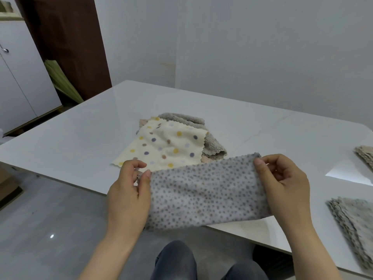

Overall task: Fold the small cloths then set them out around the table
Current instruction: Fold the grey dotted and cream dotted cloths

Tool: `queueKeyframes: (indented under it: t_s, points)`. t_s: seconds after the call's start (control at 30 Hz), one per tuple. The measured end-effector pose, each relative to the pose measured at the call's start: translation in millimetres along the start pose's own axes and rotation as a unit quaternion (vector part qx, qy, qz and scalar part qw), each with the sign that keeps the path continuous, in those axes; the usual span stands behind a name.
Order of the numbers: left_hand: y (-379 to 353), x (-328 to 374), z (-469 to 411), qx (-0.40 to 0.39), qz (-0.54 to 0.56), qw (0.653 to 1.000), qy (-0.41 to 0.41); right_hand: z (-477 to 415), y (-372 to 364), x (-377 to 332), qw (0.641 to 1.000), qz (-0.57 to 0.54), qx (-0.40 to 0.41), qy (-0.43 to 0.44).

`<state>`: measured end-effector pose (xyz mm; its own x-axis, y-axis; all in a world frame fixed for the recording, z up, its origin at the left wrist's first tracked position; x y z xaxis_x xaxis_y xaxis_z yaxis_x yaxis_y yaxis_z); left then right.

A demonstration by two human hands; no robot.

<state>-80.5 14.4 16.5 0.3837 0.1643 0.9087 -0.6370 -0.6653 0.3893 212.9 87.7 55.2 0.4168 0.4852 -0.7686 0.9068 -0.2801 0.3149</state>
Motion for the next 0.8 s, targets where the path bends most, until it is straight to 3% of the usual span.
queueKeyframes:
  t_s: [0.27, 0.53, 0.8]
  points:
    - [-16, 5, 8, -0.102, 0.129, 0.982, 0.094, 12, -22, -25, 0.992, -0.104, -0.065, -0.036]
    - [-35, 13, 19, -0.231, 0.235, 0.931, 0.158, 30, -57, -39, 0.972, -0.178, -0.141, -0.062]
    - [-37, 14, 30, -0.286, 0.298, 0.888, 0.202, 42, -82, -45, 0.952, -0.179, -0.244, -0.043]
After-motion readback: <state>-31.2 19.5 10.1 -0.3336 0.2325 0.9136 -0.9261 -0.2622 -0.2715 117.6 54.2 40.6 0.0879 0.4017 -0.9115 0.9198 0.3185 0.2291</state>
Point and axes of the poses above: each hand's wrist, its own z-axis away from the middle knuckle, its own y-axis out of the back of the hand, x = y × z, the point moved 7 cm from there along -z, towards the middle knuckle, and after that the axes turned 14 degrees about y, right-handed, at the moved point
